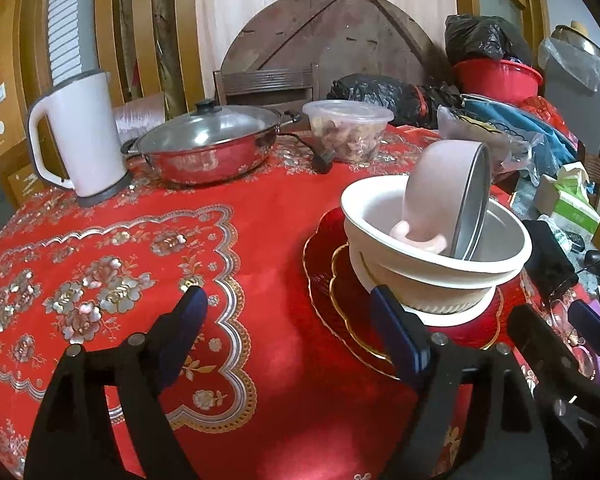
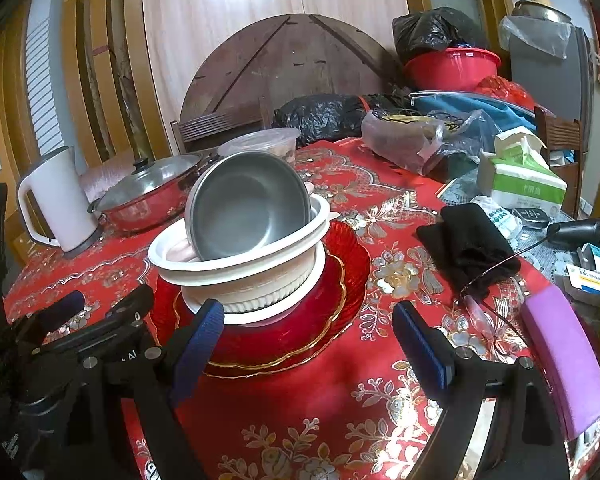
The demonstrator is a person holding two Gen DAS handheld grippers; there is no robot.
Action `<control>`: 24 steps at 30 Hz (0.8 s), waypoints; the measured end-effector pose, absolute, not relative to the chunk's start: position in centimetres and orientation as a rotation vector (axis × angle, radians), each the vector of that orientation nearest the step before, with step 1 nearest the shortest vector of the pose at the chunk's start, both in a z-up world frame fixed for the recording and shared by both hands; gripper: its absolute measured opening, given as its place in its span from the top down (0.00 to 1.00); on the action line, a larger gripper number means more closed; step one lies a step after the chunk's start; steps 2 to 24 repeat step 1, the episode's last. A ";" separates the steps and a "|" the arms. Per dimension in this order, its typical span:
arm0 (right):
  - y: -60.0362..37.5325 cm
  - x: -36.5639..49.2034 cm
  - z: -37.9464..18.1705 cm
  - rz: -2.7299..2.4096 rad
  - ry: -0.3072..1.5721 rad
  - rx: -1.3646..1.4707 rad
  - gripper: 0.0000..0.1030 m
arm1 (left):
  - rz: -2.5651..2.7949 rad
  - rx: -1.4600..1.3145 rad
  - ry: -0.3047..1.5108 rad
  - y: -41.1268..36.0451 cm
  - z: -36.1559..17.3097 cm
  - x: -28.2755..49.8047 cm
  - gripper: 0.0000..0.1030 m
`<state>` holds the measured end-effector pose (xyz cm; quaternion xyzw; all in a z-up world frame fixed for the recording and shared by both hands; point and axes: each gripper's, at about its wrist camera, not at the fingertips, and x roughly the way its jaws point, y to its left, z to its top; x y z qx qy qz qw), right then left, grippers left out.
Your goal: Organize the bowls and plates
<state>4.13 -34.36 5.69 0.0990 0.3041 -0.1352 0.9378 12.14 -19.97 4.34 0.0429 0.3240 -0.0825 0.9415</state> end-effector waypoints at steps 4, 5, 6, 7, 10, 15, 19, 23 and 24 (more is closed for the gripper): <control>-34.4 4.1 5.7 -0.275 0.619 0.202 0.15 | -0.167 0.089 0.658 -20.0 4.4 12.1 0.19; -34.4 4.1 5.7 -0.275 0.619 0.202 0.15 | -0.167 0.089 0.658 -20.0 4.4 12.1 0.19; -34.4 4.1 5.7 -0.275 0.619 0.202 0.15 | -0.167 0.089 0.658 -20.0 4.4 12.1 0.19; -34.4 4.1 5.7 -0.275 0.619 0.202 0.15 | -0.167 0.089 0.658 -20.0 4.4 12.1 0.19; -34.4 4.1 5.7 -0.275 0.619 0.202 0.15 | -0.167 0.089 0.658 -20.0 4.4 12.1 0.19; -34.4 4.1 5.7 -0.275 0.619 0.202 0.15 | -0.167 0.089 0.658 -20.0 4.4 12.1 0.19; -34.4 4.1 5.7 -0.275 0.619 0.202 0.15 | -0.167 0.089 0.658 -20.0 4.4 12.1 0.19; -34.4 4.1 5.7 -0.275 0.619 0.202 0.15 | -0.167 0.089 0.658 -20.0 4.4 12.1 0.19; -34.4 4.1 5.7 -0.275 0.619 0.202 0.15 | -0.167 0.089 0.658 -20.0 4.4 12.1 0.19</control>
